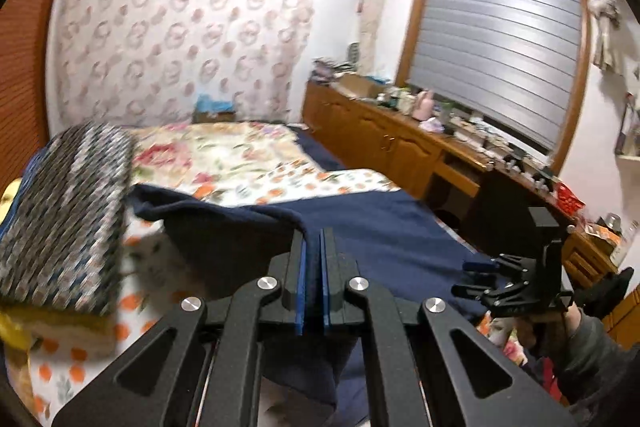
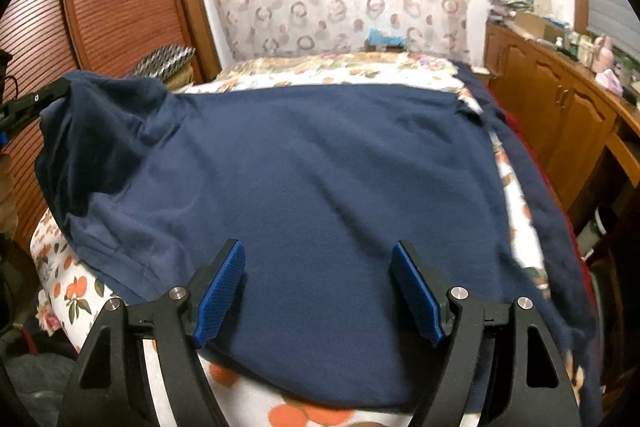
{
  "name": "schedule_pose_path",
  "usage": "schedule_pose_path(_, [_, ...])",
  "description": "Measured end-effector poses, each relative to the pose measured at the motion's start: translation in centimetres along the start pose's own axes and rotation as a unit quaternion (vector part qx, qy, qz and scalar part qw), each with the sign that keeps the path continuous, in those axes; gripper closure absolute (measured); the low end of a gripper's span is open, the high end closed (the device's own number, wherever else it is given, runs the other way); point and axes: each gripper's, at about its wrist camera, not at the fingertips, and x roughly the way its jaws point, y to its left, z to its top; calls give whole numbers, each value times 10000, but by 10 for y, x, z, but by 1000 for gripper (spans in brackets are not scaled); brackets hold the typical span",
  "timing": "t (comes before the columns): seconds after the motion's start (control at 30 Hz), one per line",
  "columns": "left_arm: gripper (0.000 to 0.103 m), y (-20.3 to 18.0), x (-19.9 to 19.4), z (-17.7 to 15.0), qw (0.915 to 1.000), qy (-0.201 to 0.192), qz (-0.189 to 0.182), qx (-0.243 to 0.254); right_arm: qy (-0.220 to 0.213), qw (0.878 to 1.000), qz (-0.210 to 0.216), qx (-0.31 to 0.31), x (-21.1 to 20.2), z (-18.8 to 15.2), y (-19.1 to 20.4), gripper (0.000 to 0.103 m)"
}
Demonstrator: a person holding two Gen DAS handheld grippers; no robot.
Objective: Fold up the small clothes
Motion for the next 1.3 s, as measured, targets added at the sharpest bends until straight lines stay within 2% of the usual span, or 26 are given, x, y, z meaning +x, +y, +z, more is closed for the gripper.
schedule_pose_path(0.07, [96, -10, 8, 10, 9998, -28, -154, 92, -90, 9999, -114, -18, -5, -1, -1, 25])
schedule_pose_path(0.37, [97, -54, 41, 39, 9968, 66, -702, 371, -313, 9992, -123, 227, -18, -18, -8, 25])
schedule_pose_path(0.83, [97, -123, 68, 74, 9883, 202, -1262, 826, -436, 9978, -84, 493, -30, -31, -17, 25])
schedule_pose_path(0.97, [96, -136, 76, 69, 9865, 317, -1305, 938, -500, 9973, -79, 540, -36, -34, -20, 25])
schedule_pose_path(1.13, [96, -138, 94, 54, 9849, 707, -1126, 1111, -499, 9971, -65, 568, -35, -38, -20, 25])
schedule_pose_path(1.17, [95, -136, 95, 51, 9847, 746, -1113, 1110, -488, 9971, -80, 577, -35, -38, -19, 25])
schedule_pose_path(1.23, [86, -134, 96, 48, 9840, 811, -1135, 1108, -476, 9970, -105, 596, -35, -37, -19, 25])
schedule_pose_path(1.3, [64, -129, 95, 44, 9838, 867, -1129, 1089, -462, 9969, -127, 624, -34, -33, -21, 25])
